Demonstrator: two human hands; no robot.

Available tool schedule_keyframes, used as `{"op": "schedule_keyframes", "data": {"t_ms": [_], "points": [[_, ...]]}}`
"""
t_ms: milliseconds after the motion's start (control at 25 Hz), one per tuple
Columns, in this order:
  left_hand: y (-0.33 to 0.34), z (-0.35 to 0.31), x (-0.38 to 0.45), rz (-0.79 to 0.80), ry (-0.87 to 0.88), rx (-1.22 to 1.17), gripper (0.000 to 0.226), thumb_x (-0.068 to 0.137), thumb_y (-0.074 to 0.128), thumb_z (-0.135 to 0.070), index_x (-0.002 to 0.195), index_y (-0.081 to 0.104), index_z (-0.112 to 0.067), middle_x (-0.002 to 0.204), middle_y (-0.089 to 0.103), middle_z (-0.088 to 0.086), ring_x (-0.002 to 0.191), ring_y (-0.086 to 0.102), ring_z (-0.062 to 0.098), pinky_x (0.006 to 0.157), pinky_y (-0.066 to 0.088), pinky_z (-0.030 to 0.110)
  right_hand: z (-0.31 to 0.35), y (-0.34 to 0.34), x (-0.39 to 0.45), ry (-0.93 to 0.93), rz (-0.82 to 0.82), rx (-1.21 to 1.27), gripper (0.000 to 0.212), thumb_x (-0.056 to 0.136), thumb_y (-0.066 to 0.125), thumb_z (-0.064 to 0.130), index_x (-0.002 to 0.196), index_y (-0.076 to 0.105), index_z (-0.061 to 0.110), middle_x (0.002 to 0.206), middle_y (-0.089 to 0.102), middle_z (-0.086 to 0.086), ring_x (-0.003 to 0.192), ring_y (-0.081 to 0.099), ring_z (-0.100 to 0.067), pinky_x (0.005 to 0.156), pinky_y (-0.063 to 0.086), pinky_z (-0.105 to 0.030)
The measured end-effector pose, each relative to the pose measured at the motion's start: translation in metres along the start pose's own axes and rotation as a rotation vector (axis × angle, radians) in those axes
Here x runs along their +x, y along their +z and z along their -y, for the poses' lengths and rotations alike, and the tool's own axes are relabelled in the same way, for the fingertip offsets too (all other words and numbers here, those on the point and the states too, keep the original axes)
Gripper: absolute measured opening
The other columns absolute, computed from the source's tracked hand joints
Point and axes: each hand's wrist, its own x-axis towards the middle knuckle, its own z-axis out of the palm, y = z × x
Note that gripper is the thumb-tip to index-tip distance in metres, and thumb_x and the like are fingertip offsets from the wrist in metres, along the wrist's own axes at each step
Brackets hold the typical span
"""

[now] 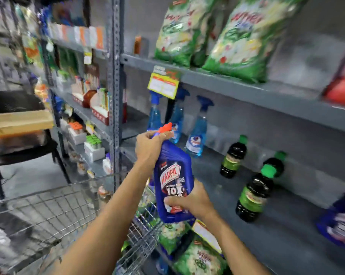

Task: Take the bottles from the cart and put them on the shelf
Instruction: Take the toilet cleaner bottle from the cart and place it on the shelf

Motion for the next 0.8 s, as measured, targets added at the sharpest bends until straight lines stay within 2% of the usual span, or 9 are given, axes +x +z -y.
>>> {"op": "schedule_keyframes", "data": {"t_ms": [120,240,280,360,520,600,720,800], "points": [[0.035,-0.018,-0.035,0.109,0.009,-0.013,0.025,0.03,0.075,-0.043,0.04,0.064,-0.023,0.05,0.057,0.0,0.06,0.051,0.022,0.071,0.048,0.044,0.014,-0.038,-0.039,-0.04,-0.097,-0.026,0.053,0.037,0.086,0.016,0.085,0.062,0.02,0.069,0.074,0.013,0.065,0.066,0.0,0.061,0.054,-0.017],[0.072,-0.02,-0.061,0.207,-0.03,-0.025,0.029,0.034,0.078,-0.041,0.049,0.067,-0.018,0.066,0.067,0.008,0.068,0.06,0.028,0.087,0.053,0.053,0.02,-0.071,-0.073,-0.058,-0.186,-0.067,0.064,0.038,0.088,0.025,0.096,0.063,0.02,0.092,0.075,-0.002,0.084,0.07,-0.017,0.077,0.058,-0.035],[0.084,-0.02,-0.07,0.243,-0.034,-0.03,0.027,0.038,0.078,-0.039,0.048,0.067,-0.018,0.066,0.068,0.006,0.068,0.06,0.027,0.088,0.053,0.051,0.02,-0.082,-0.082,-0.06,-0.217,-0.07,0.063,0.037,0.087,0.027,0.095,0.063,0.022,0.094,0.074,-0.004,0.087,0.07,-0.019,0.079,0.058,-0.037],[0.112,-0.016,-0.09,0.308,-0.041,-0.037,0.022,0.044,0.079,-0.035,0.046,0.065,-0.018,0.06,0.067,0.002,0.063,0.058,0.025,0.079,0.054,0.041,0.013,-0.103,-0.099,-0.04,-0.3,-0.079,0.061,0.034,0.086,0.03,0.09,0.062,0.026,0.095,0.074,-0.003,0.088,0.069,-0.019,0.08,0.058,-0.036],[0.17,0.006,-0.128,0.494,-0.09,-0.079,0.026,0.041,0.078,-0.037,0.052,0.069,-0.016,0.074,0.072,0.021,0.066,0.063,0.032,0.074,0.053,0.047,-0.014,-0.144,-0.133,0.045,-0.467,-0.095,0.065,0.039,0.087,0.025,0.097,0.059,0.026,0.097,0.073,0.0,0.089,0.069,-0.015,0.079,0.057,-0.031],[0.197,0.021,-0.147,0.609,-0.122,-0.082,0.023,0.046,0.078,-0.03,0.054,0.068,-0.011,0.069,0.068,0.019,0.061,0.059,0.027,0.067,0.048,0.04,-0.032,-0.164,-0.149,0.099,-0.531,-0.086,0.068,0.044,0.089,0.023,0.103,0.057,0.028,0.098,0.072,0.002,0.09,0.069,-0.01,0.078,0.056,-0.028],[0.237,0.046,-0.171,0.753,-0.155,-0.041,0.039,0.047,0.08,-0.029,0.065,0.065,0.002,0.067,0.064,0.015,0.06,0.057,0.024,0.063,0.046,0.036,-0.061,-0.191,-0.169,0.166,-0.639,-0.049,0.073,0.049,0.09,0.02,0.111,0.052,0.024,0.102,0.071,0.003,0.093,0.068,-0.01,0.079,0.055,-0.025],[0.26,0.06,-0.183,0.831,-0.167,-0.005,0.03,0.052,0.081,-0.023,0.063,0.063,-0.002,0.063,0.062,0.012,0.057,0.057,0.021,0.06,0.046,0.032,-0.077,-0.205,-0.178,0.221,-0.707,-0.023,0.072,0.052,0.089,0.018,0.109,0.046,0.026,0.101,0.068,0.007,0.092,0.066,-0.005,0.077,0.054,-0.022]]}}
